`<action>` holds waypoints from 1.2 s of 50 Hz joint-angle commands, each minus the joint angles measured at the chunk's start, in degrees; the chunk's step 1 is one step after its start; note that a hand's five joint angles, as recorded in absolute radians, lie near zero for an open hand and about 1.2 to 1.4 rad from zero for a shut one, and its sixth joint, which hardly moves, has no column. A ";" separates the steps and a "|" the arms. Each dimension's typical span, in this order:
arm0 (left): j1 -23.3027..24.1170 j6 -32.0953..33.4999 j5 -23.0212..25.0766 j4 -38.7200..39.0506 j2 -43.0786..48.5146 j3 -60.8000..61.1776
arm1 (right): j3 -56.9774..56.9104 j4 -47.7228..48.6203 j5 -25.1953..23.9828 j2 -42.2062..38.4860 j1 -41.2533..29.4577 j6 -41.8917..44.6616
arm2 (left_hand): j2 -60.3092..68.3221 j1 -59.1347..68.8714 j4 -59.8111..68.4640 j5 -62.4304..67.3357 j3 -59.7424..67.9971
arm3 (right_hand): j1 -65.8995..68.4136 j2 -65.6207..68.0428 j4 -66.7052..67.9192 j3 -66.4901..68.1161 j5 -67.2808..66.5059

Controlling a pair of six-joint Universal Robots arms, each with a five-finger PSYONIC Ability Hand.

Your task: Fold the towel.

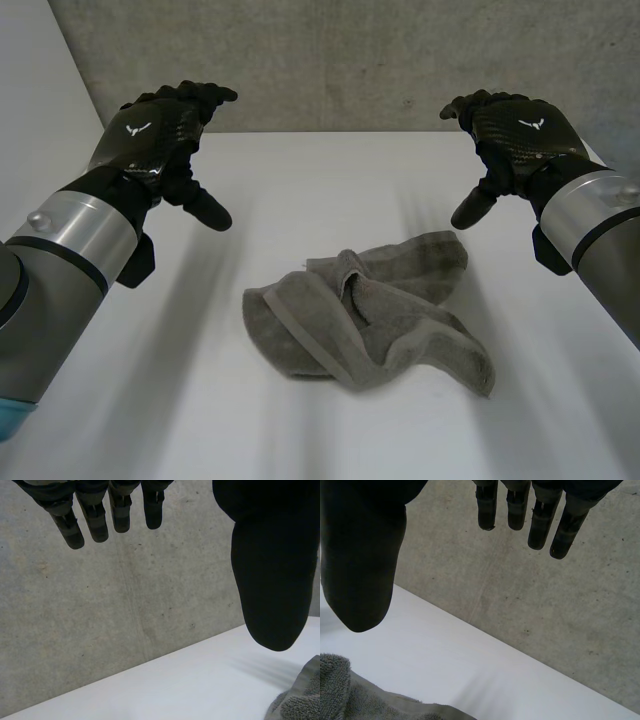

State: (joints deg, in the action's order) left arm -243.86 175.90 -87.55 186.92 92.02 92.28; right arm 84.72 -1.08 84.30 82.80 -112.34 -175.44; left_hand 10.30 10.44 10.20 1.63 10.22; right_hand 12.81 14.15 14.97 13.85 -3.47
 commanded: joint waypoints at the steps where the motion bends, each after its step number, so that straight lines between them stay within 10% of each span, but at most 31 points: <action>1: -0.04 -0.03 0.01 0.02 0.00 0.00 | 0.01 0.03 -0.01 -0.01 0.01 0.01 | 0.09 -0.06 0.18 -1.25 0.16 | -2.81 -4.15 -4.97 -3.85 3.47; 28: 0.49 1.11 0.98 0.37 5.45 -0.17 | 0.36 1.70 -0.54 -2.12 -0.60 2.12 | 0.26 0.11 0.35 -1.08 0.33 | -2.81 -4.15 -4.97 -3.85 3.47; 36: 4.18 13.59 8.80 -0.24 12.74 0.27 | -1.40 0.90 -2.65 -11.70 -1.22 7.74 | 3.62 3.47 3.71 2.28 3.69 | -2.81 -4.15 -4.97 -3.85 3.47; 46: 7.95 18.95 9.68 0.55 20.81 0.53 | -4.56 0.11 -14.33 -19.42 -1.21 -7.18 | 10.67 10.52 10.76 9.33 10.74 | 1.64 0.31 -0.52 0.60 -0.98; 60: 8.49 18.86 8.71 1.34 26.89 -3.34 | -7.55 0.20 -14.25 -27.25 -2.80 -8.34 | 31.50 31.35 31.59 30.16 31.57 | 23.14 21.81 20.98 22.10 -22.48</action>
State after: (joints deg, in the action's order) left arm -235.29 194.87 -78.44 188.26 118.24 89.93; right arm 78.48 -0.83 69.13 57.93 -114.22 -184.23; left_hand 29.07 29.12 28.79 18.74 29.03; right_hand 25.91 24.83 25.80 25.69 -16.63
